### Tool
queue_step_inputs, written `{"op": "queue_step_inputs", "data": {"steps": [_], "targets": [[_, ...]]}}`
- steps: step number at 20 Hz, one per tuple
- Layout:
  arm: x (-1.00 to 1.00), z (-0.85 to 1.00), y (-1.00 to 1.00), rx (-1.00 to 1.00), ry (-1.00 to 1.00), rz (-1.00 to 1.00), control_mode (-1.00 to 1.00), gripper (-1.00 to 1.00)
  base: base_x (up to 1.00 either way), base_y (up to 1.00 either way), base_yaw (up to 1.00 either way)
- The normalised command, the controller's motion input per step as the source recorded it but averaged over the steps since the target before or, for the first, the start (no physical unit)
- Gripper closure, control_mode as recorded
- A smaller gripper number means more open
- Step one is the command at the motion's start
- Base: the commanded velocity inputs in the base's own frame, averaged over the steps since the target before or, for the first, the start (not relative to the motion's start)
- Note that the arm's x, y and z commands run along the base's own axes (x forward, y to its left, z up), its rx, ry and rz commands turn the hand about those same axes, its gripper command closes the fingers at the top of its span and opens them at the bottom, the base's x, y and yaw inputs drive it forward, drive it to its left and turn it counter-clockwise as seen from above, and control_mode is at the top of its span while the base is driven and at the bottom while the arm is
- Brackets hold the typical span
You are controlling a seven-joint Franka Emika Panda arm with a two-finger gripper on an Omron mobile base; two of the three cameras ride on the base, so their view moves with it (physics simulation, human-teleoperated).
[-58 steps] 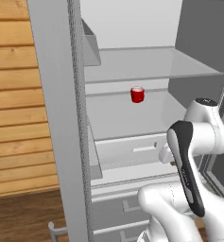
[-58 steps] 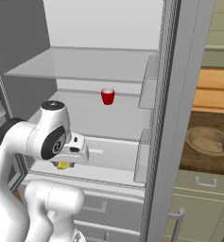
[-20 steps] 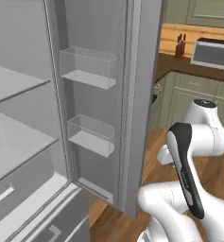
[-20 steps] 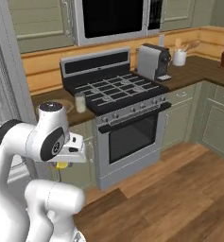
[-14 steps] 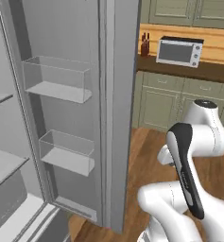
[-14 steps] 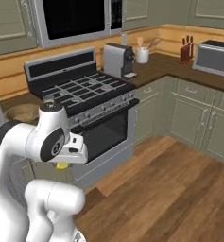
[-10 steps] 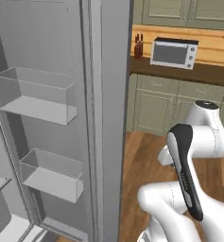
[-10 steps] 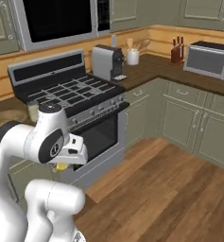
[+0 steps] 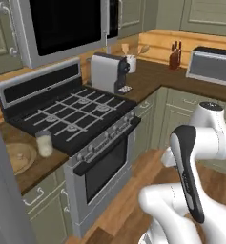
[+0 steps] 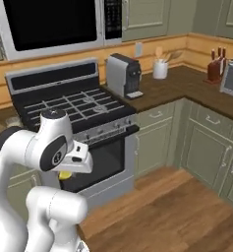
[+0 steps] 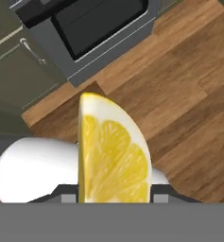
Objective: Grab a lemon wedge from the fridge and one ice cube from the ice bowl, and put them in the glass of lemonade.
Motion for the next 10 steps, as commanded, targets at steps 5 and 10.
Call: {"op": "queue_step_inputs", "data": {"steps": [5,10], "targets": [[0.0,0.0,0.0,0.0,0.0,0.0,1.0,1.0,0.84,-0.15,0.85],[0.0,0.0,0.0,0.0,0.0,0.0,1.0,1.0,0.54,0.0,0.8]]}}
